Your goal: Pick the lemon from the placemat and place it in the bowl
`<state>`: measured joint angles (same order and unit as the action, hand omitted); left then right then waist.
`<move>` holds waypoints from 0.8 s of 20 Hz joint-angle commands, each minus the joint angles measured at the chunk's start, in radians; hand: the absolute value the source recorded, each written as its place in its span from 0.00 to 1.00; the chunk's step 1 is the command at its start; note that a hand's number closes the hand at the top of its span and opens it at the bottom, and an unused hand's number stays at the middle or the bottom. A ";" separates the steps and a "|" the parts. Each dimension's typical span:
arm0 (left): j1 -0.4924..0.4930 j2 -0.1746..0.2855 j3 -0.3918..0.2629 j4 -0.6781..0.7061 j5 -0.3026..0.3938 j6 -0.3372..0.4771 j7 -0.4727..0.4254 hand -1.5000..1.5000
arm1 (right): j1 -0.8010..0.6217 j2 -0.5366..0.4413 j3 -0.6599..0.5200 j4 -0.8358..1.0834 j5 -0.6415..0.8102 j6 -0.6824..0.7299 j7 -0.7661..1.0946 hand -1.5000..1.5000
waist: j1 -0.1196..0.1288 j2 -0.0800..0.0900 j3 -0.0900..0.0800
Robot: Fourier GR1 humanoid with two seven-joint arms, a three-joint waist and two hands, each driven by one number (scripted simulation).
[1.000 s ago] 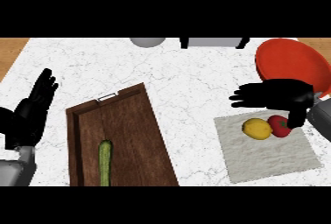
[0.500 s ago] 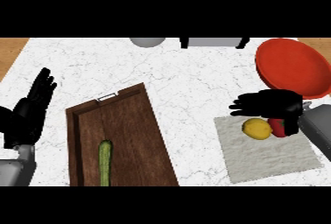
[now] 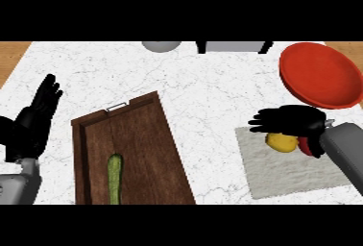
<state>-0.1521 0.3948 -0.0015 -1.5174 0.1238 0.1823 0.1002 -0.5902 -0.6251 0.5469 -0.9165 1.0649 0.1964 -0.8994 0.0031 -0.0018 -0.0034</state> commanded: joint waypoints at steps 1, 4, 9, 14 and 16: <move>0.069 0.001 0.005 -0.128 -0.007 -0.006 0.090 0.50 | 0.052 0.038 -0.031 -0.048 0.044 0.005 0.047 0.00 | 0.002 -0.001 0.004; 0.020 -0.012 0.036 -0.008 -0.014 -0.049 0.007 0.50 | 0.005 0.096 -0.036 0.005 0.101 0.054 0.055 0.00 | 0.002 0.002 0.003; 0.014 -0.035 0.038 -0.012 -0.042 -0.019 0.015 0.50 | -0.043 0.085 -0.033 0.073 0.110 0.044 -0.085 1.00 | 0.005 0.003 0.003; 0.062 -0.040 0.040 -0.045 -0.035 -0.056 -0.016 0.50 | -0.006 0.180 -0.017 0.133 0.127 -0.005 -0.045 1.00 | 0.012 0.003 0.004; 0.034 -0.063 0.018 -0.075 -0.067 -0.014 0.062 0.50 | 0.016 0.115 -0.051 0.127 0.112 -0.037 -0.111 1.00 | 0.005 0.002 0.004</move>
<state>-0.1328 0.3567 0.0340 -1.5532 0.0823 0.1483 0.1249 -0.5928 -0.5009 0.5157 -0.8370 1.1714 0.1733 -0.9239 0.0107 -0.0086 -0.0095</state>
